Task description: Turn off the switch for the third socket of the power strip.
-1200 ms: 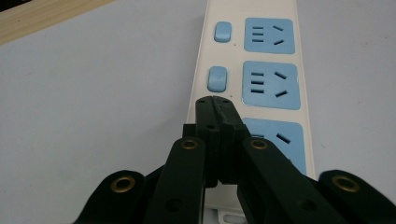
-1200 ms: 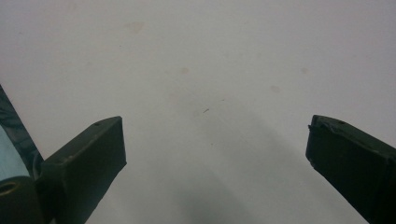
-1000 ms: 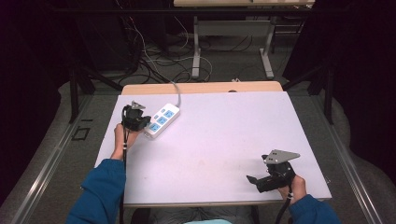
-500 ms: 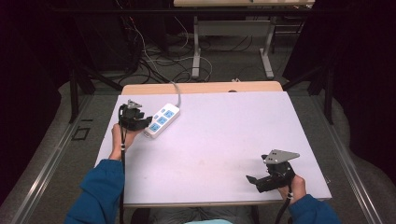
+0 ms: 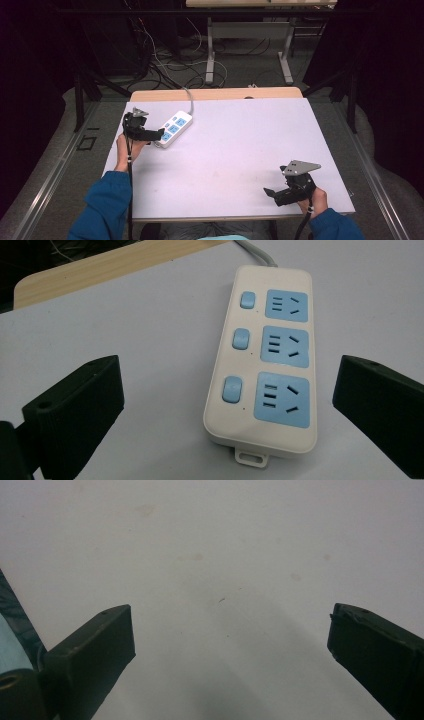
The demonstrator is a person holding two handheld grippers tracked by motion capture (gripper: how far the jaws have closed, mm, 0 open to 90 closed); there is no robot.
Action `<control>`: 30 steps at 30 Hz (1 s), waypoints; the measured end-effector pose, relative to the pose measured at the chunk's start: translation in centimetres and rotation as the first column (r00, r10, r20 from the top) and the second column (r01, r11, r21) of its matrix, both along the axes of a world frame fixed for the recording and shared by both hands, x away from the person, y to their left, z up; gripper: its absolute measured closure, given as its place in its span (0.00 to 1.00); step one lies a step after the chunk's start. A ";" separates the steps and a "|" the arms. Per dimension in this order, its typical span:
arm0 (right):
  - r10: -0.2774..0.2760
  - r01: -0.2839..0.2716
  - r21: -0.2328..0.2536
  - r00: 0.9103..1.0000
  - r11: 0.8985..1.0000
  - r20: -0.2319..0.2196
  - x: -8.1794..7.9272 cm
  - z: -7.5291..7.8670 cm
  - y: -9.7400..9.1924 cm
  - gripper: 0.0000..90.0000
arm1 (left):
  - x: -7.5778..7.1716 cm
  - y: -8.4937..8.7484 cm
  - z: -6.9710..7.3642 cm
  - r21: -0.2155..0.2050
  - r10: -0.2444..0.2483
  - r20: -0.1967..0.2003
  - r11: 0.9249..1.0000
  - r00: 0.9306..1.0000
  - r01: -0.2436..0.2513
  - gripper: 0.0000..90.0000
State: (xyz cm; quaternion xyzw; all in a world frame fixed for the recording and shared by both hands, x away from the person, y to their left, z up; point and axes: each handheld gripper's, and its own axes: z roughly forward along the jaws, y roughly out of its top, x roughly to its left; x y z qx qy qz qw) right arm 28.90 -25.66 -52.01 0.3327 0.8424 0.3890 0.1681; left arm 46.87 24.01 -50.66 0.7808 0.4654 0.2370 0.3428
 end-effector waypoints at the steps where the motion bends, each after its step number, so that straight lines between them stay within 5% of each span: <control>1: 0.004 -0.004 0.000 1.000 1.000 0.001 0.0 0.0 0.0 0.05 | -0.1 0.0 0.1 -0.004 -0.003 -0.002 1.000 1.000 0.003 0.00; 10: 0.000 0.000 0.002 1.000 1.000 -0.002 0.0 0.0 0.0 0.05 | -1.2 0.2 0.3 0.007 0.000 0.031 1.000 1.000 0.000 0.00; 30: 0.000 0.000 0.001 1.000 1.000 0.000 0.0 0.0 0.0 0.05 | -4.5 0.4 0.4 0.028 -0.019 0.024 0.999 1.000 0.018 0.00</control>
